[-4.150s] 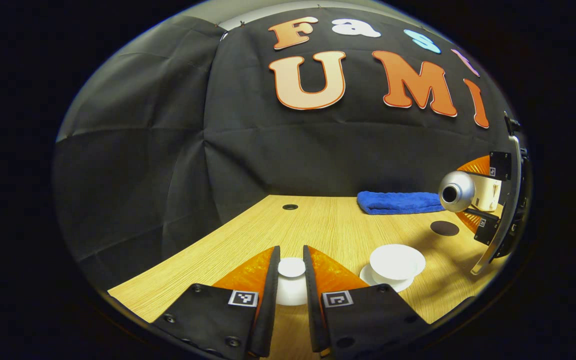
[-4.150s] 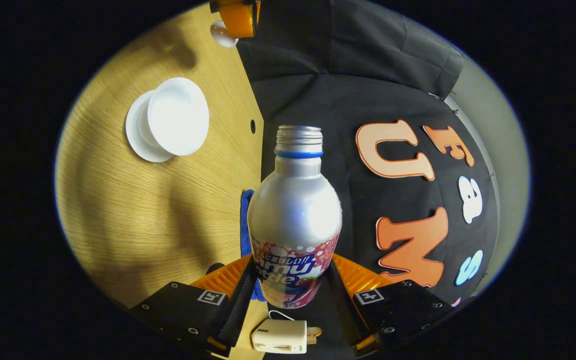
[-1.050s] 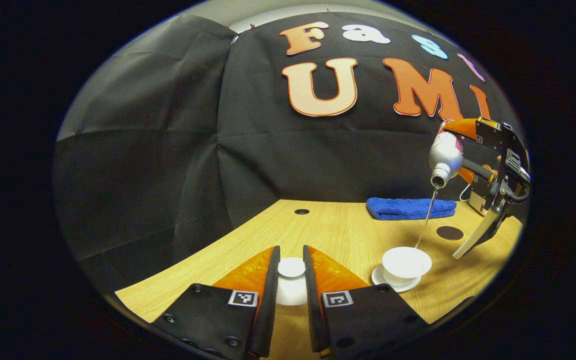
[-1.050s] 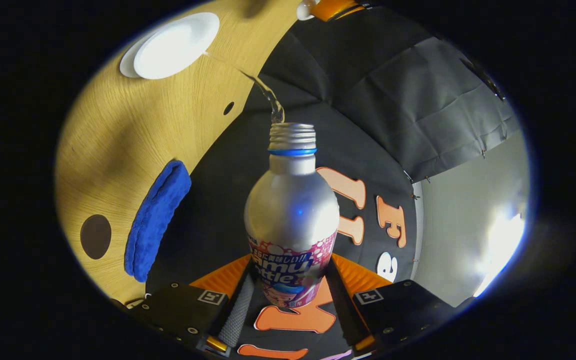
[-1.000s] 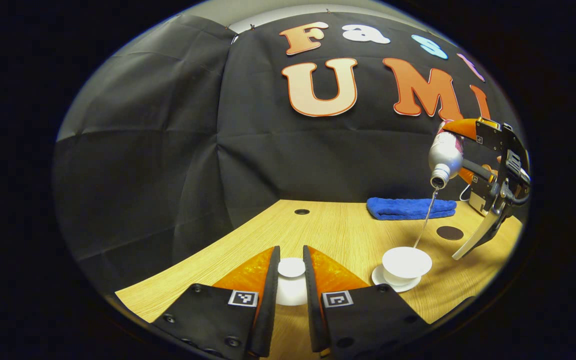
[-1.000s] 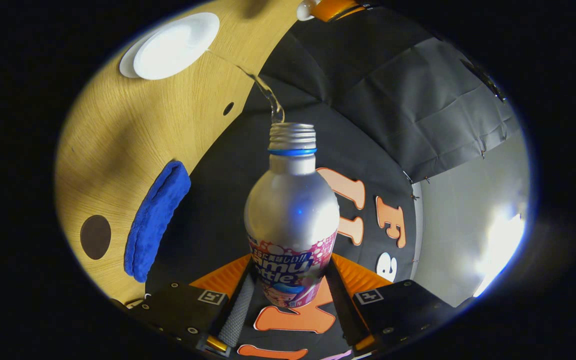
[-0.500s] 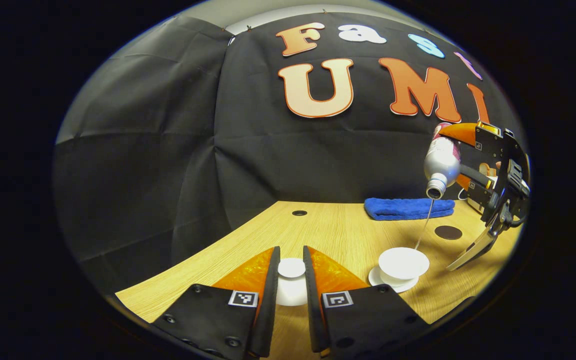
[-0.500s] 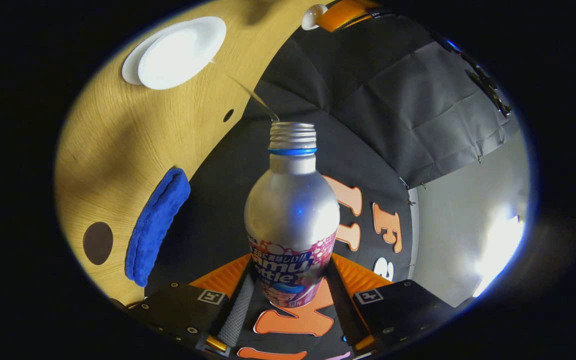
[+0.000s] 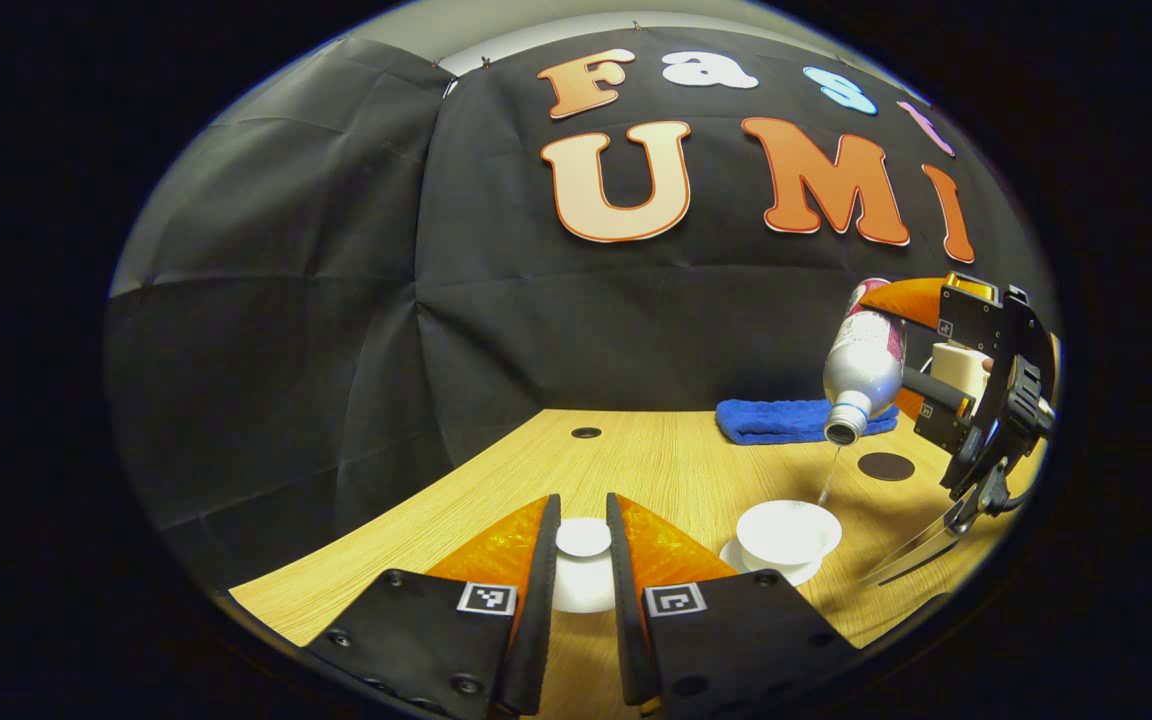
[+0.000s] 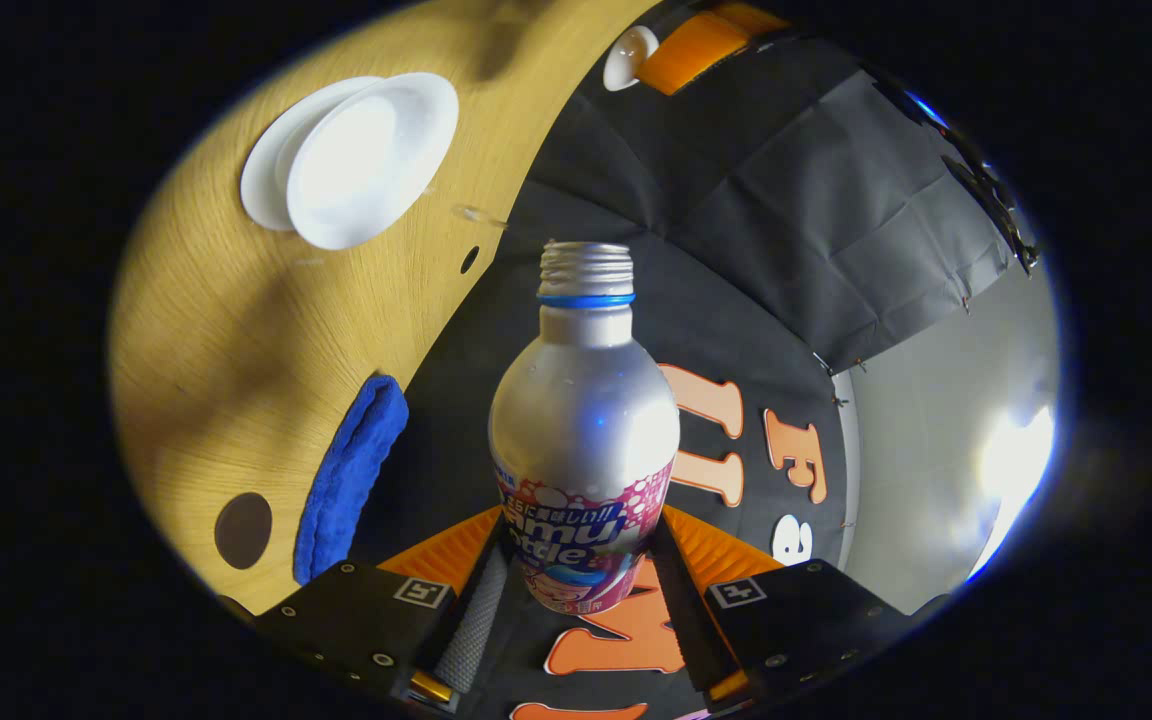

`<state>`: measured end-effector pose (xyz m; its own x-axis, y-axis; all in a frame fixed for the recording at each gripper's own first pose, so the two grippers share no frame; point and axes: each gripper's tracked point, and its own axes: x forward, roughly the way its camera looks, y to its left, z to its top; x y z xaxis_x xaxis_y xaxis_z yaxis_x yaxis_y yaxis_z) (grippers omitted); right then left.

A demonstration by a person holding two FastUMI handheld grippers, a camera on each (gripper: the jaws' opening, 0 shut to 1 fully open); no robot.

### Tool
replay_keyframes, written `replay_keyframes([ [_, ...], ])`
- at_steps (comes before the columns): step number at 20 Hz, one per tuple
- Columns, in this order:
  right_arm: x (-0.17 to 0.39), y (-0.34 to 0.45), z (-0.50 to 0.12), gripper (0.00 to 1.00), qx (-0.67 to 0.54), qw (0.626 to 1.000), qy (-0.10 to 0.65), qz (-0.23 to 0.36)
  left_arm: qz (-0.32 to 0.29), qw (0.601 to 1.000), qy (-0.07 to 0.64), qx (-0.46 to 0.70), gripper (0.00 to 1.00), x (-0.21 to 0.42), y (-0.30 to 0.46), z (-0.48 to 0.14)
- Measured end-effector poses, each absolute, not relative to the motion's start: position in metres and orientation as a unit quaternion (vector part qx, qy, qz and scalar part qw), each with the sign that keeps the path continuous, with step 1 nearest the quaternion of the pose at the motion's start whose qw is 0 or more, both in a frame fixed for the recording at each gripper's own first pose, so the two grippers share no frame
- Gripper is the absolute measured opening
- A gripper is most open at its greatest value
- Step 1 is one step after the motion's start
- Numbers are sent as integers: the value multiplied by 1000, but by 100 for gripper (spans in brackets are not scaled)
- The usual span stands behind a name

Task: Open the teacup lid with one hand, grasp the water bottle and pour water into the teacup with the other hand; after pouring, place the water bottle on the coaster and then close the teacup lid.

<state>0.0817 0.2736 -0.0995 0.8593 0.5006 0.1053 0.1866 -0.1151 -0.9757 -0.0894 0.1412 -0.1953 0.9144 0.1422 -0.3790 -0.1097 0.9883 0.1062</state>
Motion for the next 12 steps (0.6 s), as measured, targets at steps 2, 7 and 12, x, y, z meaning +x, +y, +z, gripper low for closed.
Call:
replay_keyframes([
  [2, 81, 271, -112, 79, -715, 652, -206, 147, 62, 978, 193, 41, 33, -87, 139, -193],
  [7, 83, 259, -120, 79, -667, 708, -157, 171, 53, 980, 188, 42, 33, -82, 129, -190],
  [12, 83, 244, -137, 79, -619, 756, -107, 185, 38, 983, 179, 35, 33, -77, 112, -186],
])
